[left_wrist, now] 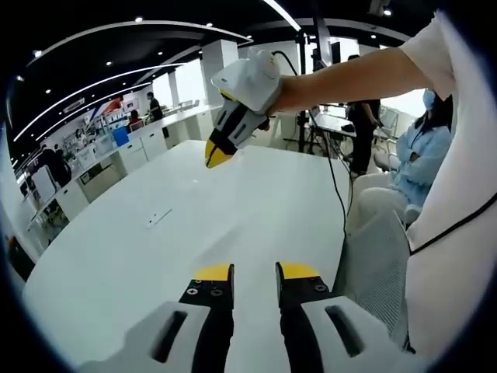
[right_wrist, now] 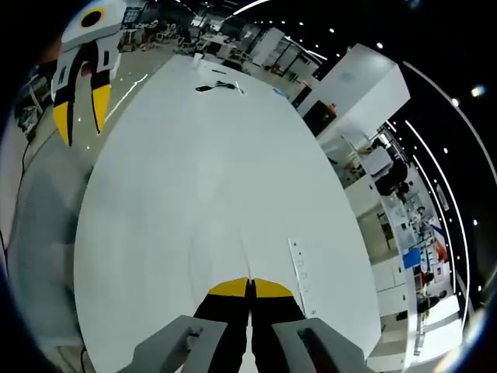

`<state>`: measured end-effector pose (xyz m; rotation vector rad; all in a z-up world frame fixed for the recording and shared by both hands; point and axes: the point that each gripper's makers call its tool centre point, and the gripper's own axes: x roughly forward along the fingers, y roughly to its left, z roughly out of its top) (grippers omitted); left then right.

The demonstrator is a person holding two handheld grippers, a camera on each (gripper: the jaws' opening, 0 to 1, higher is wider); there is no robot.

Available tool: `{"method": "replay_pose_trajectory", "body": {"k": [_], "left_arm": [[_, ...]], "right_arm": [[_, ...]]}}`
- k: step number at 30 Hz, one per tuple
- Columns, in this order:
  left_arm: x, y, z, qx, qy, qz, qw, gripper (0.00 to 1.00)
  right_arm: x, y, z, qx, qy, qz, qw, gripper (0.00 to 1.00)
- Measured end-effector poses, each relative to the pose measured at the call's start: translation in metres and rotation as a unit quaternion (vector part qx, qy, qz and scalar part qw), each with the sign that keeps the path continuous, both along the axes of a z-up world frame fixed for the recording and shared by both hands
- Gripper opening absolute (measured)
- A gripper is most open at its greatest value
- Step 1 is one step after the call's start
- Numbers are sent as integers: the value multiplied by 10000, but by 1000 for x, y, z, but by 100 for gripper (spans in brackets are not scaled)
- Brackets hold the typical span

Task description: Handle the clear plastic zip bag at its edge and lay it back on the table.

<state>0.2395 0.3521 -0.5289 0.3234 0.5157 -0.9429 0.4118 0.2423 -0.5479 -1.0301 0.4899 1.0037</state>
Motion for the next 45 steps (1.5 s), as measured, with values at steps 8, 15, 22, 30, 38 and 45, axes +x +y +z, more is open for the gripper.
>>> {"method": "replay_pose_trajectory", "body": {"k": [8,15,22,30,38,45], "left_arm": [[8,5,-11,-368,212,357,9985,37],[9,5,-20,-516,349,525,9967,44],[11,7,-27,-618,447,710,9946,53],[13,10,-35,-737,577,855,9919,61],[12,11,-40,-743,650,897,9911,61],[11,10,-42,-749,681,905,9907,61]], "right_arm": [[23,-1,-5,-43,-394,-66,9992,0],[37,-1,-13,-24,-589,-128,9982,0],[43,3,-24,-130,-800,-61,9967,0],[38,7,-32,-251,-1044,48,9942,0],[30,8,-48,-377,-1124,123,9929,0],[6,12,-76,-449,-1005,273,9935,0]]}}
